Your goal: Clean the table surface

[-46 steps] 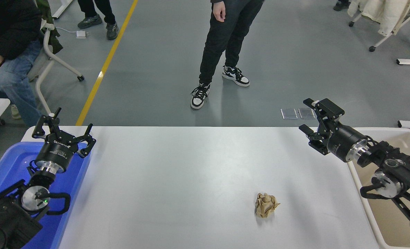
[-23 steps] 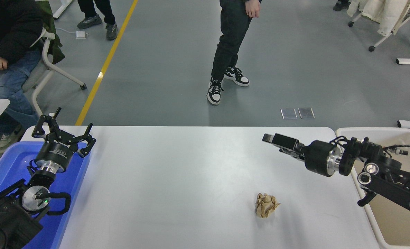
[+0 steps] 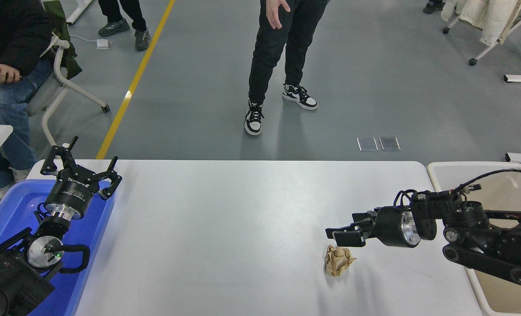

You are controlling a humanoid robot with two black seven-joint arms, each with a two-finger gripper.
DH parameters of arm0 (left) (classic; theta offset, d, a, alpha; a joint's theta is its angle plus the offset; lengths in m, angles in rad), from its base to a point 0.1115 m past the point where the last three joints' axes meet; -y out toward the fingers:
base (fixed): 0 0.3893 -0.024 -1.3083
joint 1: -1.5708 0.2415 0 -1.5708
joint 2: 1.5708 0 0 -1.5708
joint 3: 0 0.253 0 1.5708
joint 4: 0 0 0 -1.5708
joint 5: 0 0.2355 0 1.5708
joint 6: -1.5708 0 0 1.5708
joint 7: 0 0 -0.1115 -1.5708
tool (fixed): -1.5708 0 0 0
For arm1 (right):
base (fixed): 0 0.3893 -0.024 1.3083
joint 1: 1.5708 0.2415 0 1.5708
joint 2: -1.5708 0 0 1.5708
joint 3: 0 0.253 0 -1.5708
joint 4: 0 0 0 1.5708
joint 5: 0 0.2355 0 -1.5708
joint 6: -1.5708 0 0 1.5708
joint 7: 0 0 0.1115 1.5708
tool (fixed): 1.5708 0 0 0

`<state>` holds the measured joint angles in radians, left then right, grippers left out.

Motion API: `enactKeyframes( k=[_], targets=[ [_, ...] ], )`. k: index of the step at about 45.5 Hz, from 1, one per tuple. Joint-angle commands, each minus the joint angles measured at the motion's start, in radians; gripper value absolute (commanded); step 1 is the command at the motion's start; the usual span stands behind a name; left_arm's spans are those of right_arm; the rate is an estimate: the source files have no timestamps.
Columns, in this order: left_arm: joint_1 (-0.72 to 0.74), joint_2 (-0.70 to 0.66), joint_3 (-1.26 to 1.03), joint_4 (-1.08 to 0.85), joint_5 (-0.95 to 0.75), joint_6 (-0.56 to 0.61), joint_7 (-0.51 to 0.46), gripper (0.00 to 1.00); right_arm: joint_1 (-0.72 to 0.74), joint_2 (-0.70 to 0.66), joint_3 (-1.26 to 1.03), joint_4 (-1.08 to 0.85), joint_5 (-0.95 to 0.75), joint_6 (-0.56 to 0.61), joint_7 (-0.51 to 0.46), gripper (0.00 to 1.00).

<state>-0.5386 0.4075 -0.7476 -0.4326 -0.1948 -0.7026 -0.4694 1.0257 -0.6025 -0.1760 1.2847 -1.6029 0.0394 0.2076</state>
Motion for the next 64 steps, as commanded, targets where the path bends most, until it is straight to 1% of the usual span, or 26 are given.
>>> enactKeyframes(
  k=[1, 9, 23, 32, 38, 51, 60, 64],
  targets=[
    [0.0, 0.001, 0.001, 0.0, 0.0, 0.0, 0.0, 1.0, 0.027, 0.069, -0.1, -0.044, -0.081, -0.056, 0.004, 1.0],
    [0.0, 0.001, 0.001, 0.0, 0.0, 0.0, 0.0, 1.0, 0.017, 0.131, -0.154, -0.117, -0.163, -0.124, 0.006, 1.0],
    [-0.001, 0.001, 0.001, 0.0, 0.0, 0.0, 0.0, 1.0, -0.03, 0.164, -0.172, -0.172, -0.196, -0.157, 0.038, 1.0],
    [0.0, -0.001, 0.001, 0.0, 0.0, 0.0, 0.0, 1.0, -0.068, 0.164, -0.201, -0.241, -0.206, -0.249, 0.039, 1.0],
    [0.0, 0.001, -0.001, 0.0, 0.0, 0.0, 0.0, 1.0, -0.075, 0.184, -0.232, -0.283, -0.206, -0.288, 0.041, 1.0],
    [0.0, 0.001, 0.001, 0.0, 0.0, 0.0, 0.0, 1.0, -0.105, 0.187, -0.227, -0.303, -0.201, -0.308, 0.076, 1.0],
    [-0.001, 0.001, 0.001, 0.0, 0.0, 0.0, 0.0, 1.0, -0.105, 0.199, -0.226, -0.304, -0.201, -0.319, 0.081, 1.0],
    [-0.001, -0.001, 0.0, 0.0, 0.0, 0.0, 0.0, 1.0, -0.105, 0.199, -0.223, -0.306, -0.199, -0.32, 0.081, 0.98]
  ],
)
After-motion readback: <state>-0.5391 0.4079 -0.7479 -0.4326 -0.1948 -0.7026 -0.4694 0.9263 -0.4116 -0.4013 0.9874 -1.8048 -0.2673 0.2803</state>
